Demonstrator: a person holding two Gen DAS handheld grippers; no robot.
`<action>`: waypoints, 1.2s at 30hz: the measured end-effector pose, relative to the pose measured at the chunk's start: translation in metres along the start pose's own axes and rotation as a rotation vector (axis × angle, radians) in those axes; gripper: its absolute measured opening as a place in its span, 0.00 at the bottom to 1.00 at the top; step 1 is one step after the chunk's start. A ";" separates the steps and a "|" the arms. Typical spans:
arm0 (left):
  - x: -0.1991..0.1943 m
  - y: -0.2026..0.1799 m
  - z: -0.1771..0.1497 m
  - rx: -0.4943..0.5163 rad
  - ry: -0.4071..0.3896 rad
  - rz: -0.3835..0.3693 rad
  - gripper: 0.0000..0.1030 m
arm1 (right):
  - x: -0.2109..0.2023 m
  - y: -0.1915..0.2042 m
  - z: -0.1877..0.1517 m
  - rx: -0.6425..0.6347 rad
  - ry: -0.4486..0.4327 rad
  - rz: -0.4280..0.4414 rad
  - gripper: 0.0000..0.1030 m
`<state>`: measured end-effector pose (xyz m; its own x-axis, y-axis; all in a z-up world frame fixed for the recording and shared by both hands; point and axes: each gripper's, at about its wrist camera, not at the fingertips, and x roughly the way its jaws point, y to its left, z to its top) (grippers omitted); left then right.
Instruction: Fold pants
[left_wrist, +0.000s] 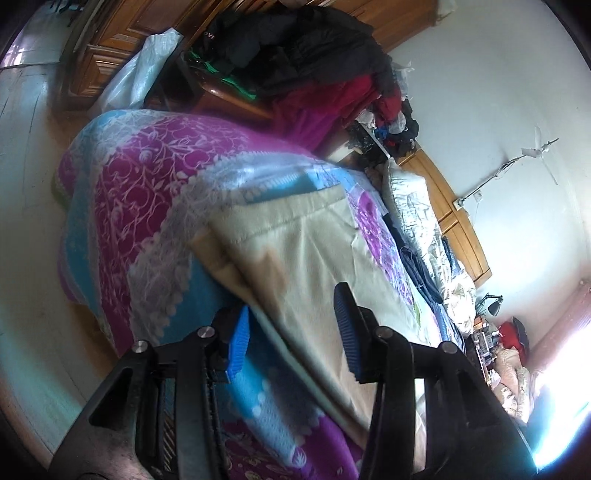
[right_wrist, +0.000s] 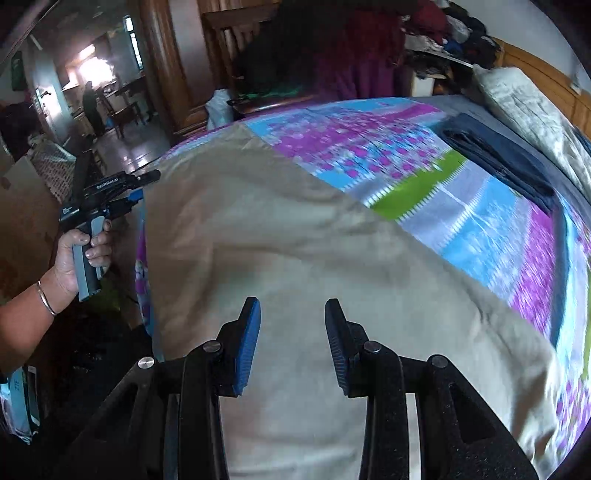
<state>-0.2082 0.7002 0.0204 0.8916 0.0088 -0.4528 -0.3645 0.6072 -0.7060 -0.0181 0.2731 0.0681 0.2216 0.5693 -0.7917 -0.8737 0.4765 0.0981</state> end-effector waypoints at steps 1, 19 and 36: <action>0.001 0.000 0.001 0.002 0.001 -0.006 0.38 | 0.014 0.002 0.021 -0.026 0.007 0.044 0.37; 0.008 0.004 0.005 0.030 -0.001 0.021 0.04 | 0.299 0.025 0.268 -0.198 0.257 0.412 0.74; -0.052 -0.136 -0.013 0.454 -0.071 0.009 0.04 | 0.063 -0.023 0.187 -0.233 -0.119 0.363 0.07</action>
<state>-0.2082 0.6065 0.1324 0.9108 0.0610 -0.4082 -0.2323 0.8932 -0.3849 0.0972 0.4236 0.1286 -0.0816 0.7514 -0.6548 -0.9753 0.0751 0.2077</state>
